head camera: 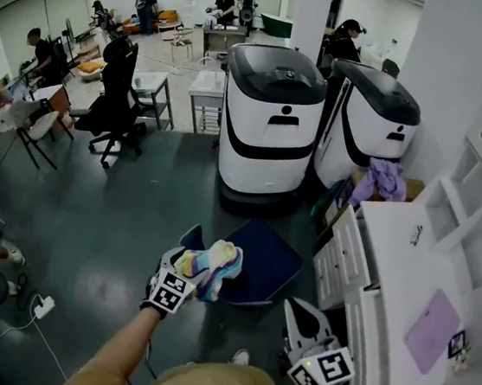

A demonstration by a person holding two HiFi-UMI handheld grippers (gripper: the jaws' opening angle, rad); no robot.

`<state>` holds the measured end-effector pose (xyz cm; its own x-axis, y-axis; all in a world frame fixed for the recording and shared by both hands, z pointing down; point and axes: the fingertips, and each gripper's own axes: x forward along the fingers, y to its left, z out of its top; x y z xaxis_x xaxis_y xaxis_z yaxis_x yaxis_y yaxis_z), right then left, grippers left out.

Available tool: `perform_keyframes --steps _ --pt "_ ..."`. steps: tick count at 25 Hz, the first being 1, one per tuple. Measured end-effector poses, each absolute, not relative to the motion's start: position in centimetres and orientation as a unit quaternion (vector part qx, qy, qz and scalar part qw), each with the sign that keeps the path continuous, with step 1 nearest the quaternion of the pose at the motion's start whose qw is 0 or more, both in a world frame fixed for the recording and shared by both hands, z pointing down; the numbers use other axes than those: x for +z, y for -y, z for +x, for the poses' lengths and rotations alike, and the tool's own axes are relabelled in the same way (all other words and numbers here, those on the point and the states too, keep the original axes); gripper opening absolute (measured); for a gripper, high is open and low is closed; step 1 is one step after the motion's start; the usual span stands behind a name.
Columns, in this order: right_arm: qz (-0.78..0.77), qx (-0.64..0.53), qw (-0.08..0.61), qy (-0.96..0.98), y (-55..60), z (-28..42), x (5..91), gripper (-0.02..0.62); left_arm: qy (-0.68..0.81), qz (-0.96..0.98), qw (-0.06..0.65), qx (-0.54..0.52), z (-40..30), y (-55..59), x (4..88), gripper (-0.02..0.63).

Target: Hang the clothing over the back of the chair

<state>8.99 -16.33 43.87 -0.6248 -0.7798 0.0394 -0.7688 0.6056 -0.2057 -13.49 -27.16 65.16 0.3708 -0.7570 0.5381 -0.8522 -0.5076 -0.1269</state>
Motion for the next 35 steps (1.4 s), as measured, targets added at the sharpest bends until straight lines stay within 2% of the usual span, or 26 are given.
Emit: perform_keyframes --steps 3,13,15,23,35 --pt "-0.418 -0.099 0.026 -0.903 16.1 7.4 43.7 0.005 0.511 0.815 0.105 0.253 -15.4 26.1 64.4 0.311" --pt "-0.385 -0.098 0.016 -0.918 15.0 3.5 43.8 0.003 0.565 0.794 0.142 0.174 -19.8 22.6 61.7 0.044" --pt "-0.383 -0.098 0.014 -0.919 14.8 3.1 43.6 0.005 0.567 0.795 0.142 0.161 -20.1 22.3 60.6 0.013" --pt "-0.39 -0.088 0.018 -0.917 14.7 3.6 42.2 0.005 0.566 0.808 0.115 0.121 -20.2 21.0 54.4 0.005" --pt "-0.428 -0.037 0.034 -0.902 16.0 7.3 38.7 0.003 0.592 0.805 -0.015 0.041 -21.9 17.9 40.6 0.005"
